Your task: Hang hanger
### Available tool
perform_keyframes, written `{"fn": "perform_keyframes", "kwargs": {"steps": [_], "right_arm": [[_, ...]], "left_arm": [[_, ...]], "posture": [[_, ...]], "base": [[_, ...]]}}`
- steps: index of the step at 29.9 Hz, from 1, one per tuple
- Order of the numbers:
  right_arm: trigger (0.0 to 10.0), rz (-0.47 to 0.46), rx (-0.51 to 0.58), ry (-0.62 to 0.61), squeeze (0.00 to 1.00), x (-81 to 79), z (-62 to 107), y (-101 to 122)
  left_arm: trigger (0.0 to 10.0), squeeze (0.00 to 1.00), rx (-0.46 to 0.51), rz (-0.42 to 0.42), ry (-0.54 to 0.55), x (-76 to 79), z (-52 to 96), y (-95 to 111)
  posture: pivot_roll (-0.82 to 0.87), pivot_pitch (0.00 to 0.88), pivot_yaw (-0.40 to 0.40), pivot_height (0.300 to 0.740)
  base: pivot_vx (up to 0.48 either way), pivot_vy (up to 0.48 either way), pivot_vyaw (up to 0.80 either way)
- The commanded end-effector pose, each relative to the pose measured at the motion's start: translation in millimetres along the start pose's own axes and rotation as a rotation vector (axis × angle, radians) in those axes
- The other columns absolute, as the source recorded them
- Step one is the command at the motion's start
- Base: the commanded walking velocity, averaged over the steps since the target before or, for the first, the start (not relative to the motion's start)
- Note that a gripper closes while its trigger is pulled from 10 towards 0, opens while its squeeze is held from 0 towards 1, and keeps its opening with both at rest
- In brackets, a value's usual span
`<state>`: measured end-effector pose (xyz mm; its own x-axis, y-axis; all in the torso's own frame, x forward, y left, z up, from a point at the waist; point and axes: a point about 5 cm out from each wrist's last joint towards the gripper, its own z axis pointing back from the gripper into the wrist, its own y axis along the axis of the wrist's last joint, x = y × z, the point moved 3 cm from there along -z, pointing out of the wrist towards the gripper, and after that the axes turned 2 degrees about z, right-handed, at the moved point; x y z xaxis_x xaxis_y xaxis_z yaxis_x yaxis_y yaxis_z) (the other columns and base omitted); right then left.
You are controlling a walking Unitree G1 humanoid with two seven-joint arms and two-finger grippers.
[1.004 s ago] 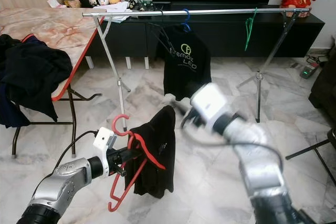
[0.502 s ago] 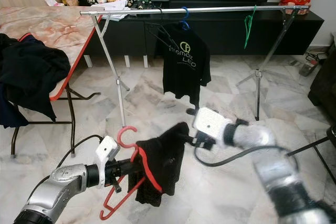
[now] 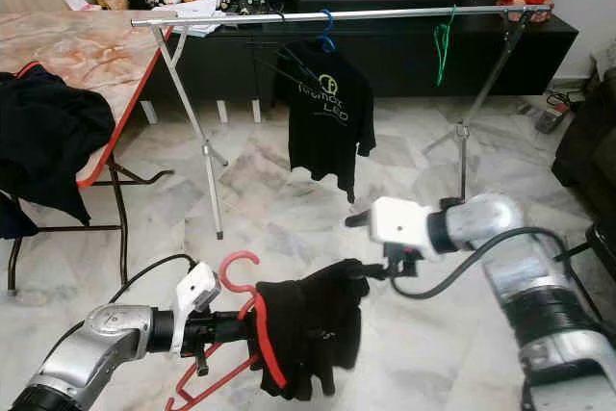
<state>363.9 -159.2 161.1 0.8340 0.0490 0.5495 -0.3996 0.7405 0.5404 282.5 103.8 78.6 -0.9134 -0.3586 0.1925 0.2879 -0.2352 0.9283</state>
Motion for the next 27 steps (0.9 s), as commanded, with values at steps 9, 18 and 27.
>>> {"fn": "perform_keyframes", "kwargs": {"steps": [9, 18, 27], "right_arm": [[10.0, -0.093, 0.283, 0.152, 0.64, -13.1, -19.5, 29.9], [10.0, -0.084, 0.271, 0.255, 0.16, -18.5, -13.9, 24.0], [10.0, -0.077, 0.315, 0.344, 0.00, -32.4, -28.9, 32.2]], "left_arm": [[10.0, 0.00, -0.017, -0.058, -0.057, 5.4, 3.8, 9.4], [10.0, 0.00, -0.022, -0.051, -0.074, 9.3, 2.2, 6.5], [10.0, 0.00, -0.041, -0.072, -0.101, 11.7, 1.5, 8.4]], "posture": [[0.02, 0.105, -0.007, 0.740], [0.01, 0.089, -0.008, 0.740], [0.03, 0.075, -0.012, 0.740]], "base": [[0.000, 0.000, 0.00], [0.000, 0.000, 0.00], [0.000, 0.000, 0.00]]}}
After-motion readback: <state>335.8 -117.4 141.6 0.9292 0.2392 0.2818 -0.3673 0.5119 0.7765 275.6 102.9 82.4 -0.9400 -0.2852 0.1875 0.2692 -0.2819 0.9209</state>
